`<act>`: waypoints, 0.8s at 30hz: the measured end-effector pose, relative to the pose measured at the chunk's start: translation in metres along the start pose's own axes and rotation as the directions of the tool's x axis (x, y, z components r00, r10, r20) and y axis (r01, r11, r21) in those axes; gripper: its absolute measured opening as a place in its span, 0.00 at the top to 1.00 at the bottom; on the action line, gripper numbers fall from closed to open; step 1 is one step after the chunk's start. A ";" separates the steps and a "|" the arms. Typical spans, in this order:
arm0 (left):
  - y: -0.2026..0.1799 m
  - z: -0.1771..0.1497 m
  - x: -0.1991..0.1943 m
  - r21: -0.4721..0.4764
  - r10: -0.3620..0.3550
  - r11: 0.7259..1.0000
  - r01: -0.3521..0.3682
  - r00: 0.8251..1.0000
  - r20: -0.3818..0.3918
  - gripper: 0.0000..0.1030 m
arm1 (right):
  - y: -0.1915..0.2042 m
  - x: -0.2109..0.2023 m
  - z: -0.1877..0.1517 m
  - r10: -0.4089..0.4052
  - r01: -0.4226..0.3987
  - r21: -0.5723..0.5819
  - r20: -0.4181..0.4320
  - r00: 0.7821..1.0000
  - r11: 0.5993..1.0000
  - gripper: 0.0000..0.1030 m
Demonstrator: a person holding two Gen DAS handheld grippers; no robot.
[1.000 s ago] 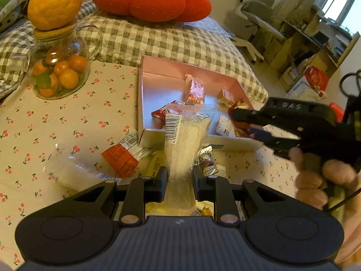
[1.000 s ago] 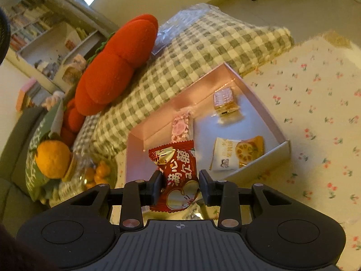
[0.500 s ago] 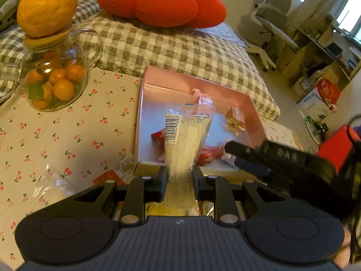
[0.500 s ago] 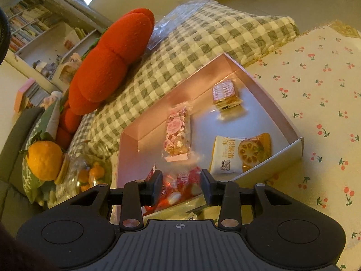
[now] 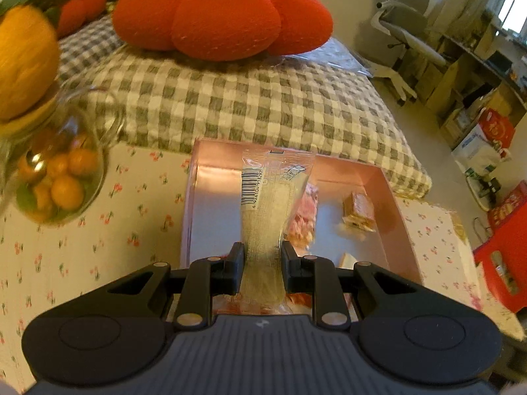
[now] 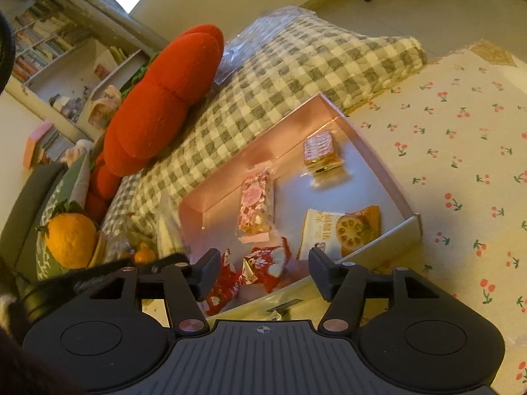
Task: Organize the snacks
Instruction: 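Carry the clear-wrapped snack and red candy packet over the silver box, then lower both snacks into the silver box and open both tools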
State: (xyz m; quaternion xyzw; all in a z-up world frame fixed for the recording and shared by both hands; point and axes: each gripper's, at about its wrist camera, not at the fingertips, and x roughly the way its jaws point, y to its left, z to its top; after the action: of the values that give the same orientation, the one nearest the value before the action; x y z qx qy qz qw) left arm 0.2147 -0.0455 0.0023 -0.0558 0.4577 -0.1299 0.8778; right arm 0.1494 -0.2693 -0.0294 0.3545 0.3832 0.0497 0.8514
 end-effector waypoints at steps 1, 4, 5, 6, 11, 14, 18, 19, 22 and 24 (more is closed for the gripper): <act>-0.002 0.003 0.004 0.016 0.011 1.000 -0.011 1.000 -0.001 0.80 | -0.001 -0.001 0.000 -0.006 0.006 -0.004 0.002 1.000 1.000 0.41; -0.010 0.010 0.017 0.080 0.057 0.995 -0.056 0.998 -0.008 0.80 | -0.004 -0.002 0.002 -0.021 0.021 -0.006 0.001 1.000 1.000 0.41; -0.011 0.011 0.021 0.100 0.075 0.992 -0.073 0.997 -0.012 0.80 | -0.005 -0.003 0.002 -0.021 0.021 -0.003 0.000 1.000 1.000 0.41; -0.014 0.013 0.026 0.124 0.100 0.988 -0.097 0.995 -0.022 0.80 | -0.006 -0.003 0.002 -0.020 0.020 -0.001 0.000 1.000 1.000 0.41; -0.017 0.017 0.044 0.184 0.153 0.973 -0.141 0.987 -0.057 0.82 | -0.006 -0.003 0.003 -0.021 0.021 -0.007 -0.001 1.000 1.000 0.41; -0.019 0.019 0.050 0.203 0.170 0.967 -0.156 0.984 -0.054 0.83 | -0.004 -0.002 0.002 -0.022 0.022 -0.015 -0.001 1.000 1.000 0.41; -0.022 0.022 0.054 0.208 0.170 0.966 -0.157 0.984 -0.046 0.81 | -0.002 0.000 0.001 -0.029 0.029 -0.039 -0.001 1.000 0.999 0.41; -0.023 0.021 0.054 0.212 0.172 0.964 -0.159 0.984 -0.041 0.76 | -0.002 0.000 0.001 -0.031 0.030 -0.044 -0.001 1.000 0.999 0.41; -0.023 0.019 0.053 0.228 0.188 0.957 -0.181 0.982 -0.010 0.46 | 0.000 0.000 0.000 -0.031 0.031 -0.054 -0.001 1.000 0.998 0.37; -0.023 0.018 0.051 0.241 0.190 0.952 -0.186 0.982 0.008 0.43 | 0.002 0.000 -0.001 -0.036 0.035 -0.063 -0.002 0.999 0.997 0.37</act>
State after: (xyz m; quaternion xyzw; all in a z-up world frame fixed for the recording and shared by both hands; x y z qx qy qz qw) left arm 0.2535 -0.0827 -0.0228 0.0960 0.4484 -0.1007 0.8829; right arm 0.1493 -0.2677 -0.0289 0.3206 0.3892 0.0472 0.8623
